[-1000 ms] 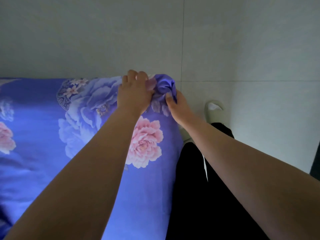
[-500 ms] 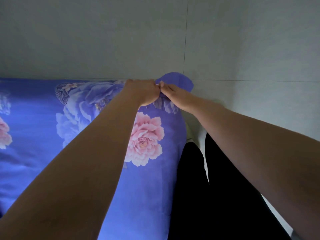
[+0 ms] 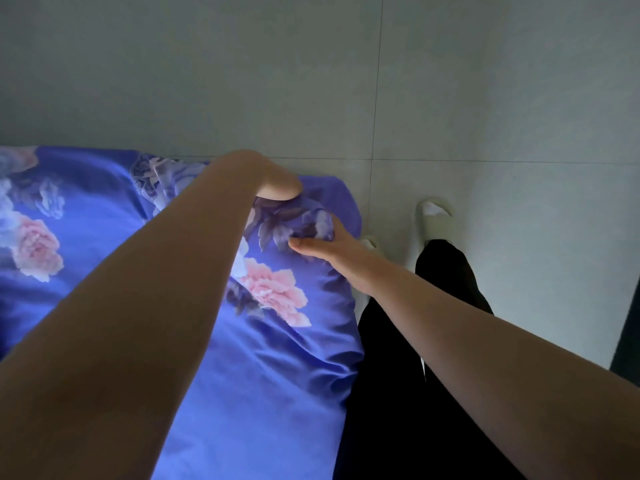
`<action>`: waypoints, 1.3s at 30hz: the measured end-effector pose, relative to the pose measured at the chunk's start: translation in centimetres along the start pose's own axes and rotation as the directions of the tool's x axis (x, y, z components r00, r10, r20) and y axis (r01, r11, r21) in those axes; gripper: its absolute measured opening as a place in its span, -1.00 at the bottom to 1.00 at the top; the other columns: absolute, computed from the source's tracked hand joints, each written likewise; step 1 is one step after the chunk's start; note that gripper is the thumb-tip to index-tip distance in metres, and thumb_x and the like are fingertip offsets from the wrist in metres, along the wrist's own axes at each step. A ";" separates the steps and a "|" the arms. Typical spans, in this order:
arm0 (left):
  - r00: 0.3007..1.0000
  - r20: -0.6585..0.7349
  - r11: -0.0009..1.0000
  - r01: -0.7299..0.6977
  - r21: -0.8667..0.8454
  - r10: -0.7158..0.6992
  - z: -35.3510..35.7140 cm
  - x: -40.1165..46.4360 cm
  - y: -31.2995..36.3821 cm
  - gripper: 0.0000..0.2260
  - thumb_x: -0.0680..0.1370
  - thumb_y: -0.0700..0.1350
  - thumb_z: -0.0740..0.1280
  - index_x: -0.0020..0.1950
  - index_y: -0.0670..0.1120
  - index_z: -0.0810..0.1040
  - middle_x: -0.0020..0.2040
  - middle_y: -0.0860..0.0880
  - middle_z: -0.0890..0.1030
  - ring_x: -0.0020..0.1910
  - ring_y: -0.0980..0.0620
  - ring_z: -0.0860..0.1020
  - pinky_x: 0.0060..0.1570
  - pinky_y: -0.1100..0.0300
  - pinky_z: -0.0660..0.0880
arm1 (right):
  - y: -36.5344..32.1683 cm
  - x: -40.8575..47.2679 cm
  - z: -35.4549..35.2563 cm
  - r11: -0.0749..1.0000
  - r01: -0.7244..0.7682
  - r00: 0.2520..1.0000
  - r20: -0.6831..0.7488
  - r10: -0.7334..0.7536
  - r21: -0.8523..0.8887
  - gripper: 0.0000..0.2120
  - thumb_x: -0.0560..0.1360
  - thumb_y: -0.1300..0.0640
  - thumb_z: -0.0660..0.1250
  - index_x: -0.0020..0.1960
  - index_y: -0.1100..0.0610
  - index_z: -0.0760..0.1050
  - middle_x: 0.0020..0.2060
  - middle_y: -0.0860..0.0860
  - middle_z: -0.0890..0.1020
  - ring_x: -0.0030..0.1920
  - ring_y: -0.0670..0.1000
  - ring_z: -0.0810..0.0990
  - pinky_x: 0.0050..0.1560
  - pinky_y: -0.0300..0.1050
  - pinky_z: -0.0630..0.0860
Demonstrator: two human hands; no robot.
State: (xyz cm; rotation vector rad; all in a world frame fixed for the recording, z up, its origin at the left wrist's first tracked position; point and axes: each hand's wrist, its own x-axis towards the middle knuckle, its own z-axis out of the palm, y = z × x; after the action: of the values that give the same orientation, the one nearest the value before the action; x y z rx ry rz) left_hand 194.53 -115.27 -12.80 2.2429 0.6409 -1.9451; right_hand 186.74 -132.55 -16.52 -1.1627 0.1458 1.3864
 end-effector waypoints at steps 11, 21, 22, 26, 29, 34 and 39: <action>0.956 -0.266 0.993 -0.119 0.022 0.121 1.3 0.5 0.0 -0.46 0.63 0.20 -0.08 0.30 -0.10 0.50 0.36 -0.16 0.47 0.39 -0.13 0.36 0.40 -0.05 0.14 | 0.3 2.0 -1.5 0.977 -0.109 0.988 -0.085 0.126 0.181 -0.58 0.28 -0.17 0.51 -0.03 0.10 0.60 -0.05 0.10 0.64 0.02 0.05 0.59 0.18 -0.02 0.47; 0.578 -0.778 0.922 -0.386 0.005 0.246 8.0 2.7 -1.1 -0.59 0.52 0.15 0.15 0.26 -0.02 0.48 0.27 -0.01 0.53 0.28 -0.12 0.44 0.24 0.01 0.31 | 0.7 4.2 -4.6 0.969 -0.243 0.899 -0.382 0.213 -0.034 -0.61 0.40 -0.41 0.21 -0.15 -0.08 0.43 -0.07 -0.03 0.55 0.04 -0.01 0.50 0.21 -0.05 0.37; 0.554 -0.805 0.920 -0.391 -0.026 0.212 8.2 2.7 -0.9 -0.58 0.50 0.16 0.12 0.25 -0.02 0.49 0.27 -0.01 0.53 0.27 -0.12 0.45 0.23 0.01 0.33 | 1.0 4.2 -4.7 0.964 -0.263 0.891 -0.395 0.226 -0.042 -0.62 0.45 -0.38 0.18 -0.08 -0.07 0.46 -0.02 -0.01 0.55 0.05 0.00 0.51 0.20 -0.08 0.38; 0.431 -0.900 0.919 -0.379 -0.111 0.069 9.0 2.6 0.0 -0.62 0.48 0.09 0.25 0.26 0.01 0.50 0.38 0.00 0.43 0.37 -0.10 0.36 0.30 -0.05 0.28 | 1.2 4.3 -5.3 0.940 -0.316 0.859 -0.459 0.225 -0.131 -0.52 0.48 -0.34 0.16 -0.03 0.08 0.50 -0.14 0.04 0.53 -0.11 0.03 0.51 -0.03 -0.15 0.39; 0.546 -0.837 0.951 -0.274 -0.146 0.029 10.1 2.2 0.9 -0.63 0.50 0.08 0.26 0.29 0.07 0.48 0.41 0.00 0.37 0.41 -0.12 0.28 0.37 -0.13 0.18 | 0.3 5.0 -6.1 0.932 -0.262 0.819 -0.569 0.078 -0.249 -0.60 0.47 -0.23 0.30 -0.14 0.13 0.41 -0.23 0.06 0.52 -0.20 0.05 0.52 -0.20 -0.23 0.38; 0.667 -0.744 0.941 -0.233 -0.244 -0.028 9.3 0.7 2.5 -0.64 0.52 0.03 0.26 0.31 0.03 0.44 0.34 -0.02 0.41 0.35 -0.12 0.30 0.36 -0.19 0.18 | -3.6 3.7 -6.9 0.821 -0.303 0.824 -0.566 -0.029 -0.483 -0.45 0.47 -0.14 0.34 0.27 0.22 0.34 0.12 0.19 0.56 0.14 0.14 0.54 0.13 -0.09 0.40; 0.774 -0.632 0.863 -0.344 -0.369 0.038 6.7 -2.8 3.3 -0.72 0.56 -0.04 0.20 0.23 -0.03 0.53 0.25 -0.10 0.52 0.27 -0.16 0.41 0.24 0.02 0.34 | -7.4 0.5 -6.4 0.816 -0.316 0.838 -0.546 0.001 -0.483 -0.55 0.44 -0.10 0.34 0.19 0.16 0.37 0.05 0.22 0.60 0.05 0.22 0.61 0.11 0.19 0.53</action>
State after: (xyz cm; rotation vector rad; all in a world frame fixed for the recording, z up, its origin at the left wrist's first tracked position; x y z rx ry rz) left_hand 189.34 -121.25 -11.96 2.4439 0.7850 -0.8029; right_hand 196.21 -134.90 -15.93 -2.0695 0.2437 1.2575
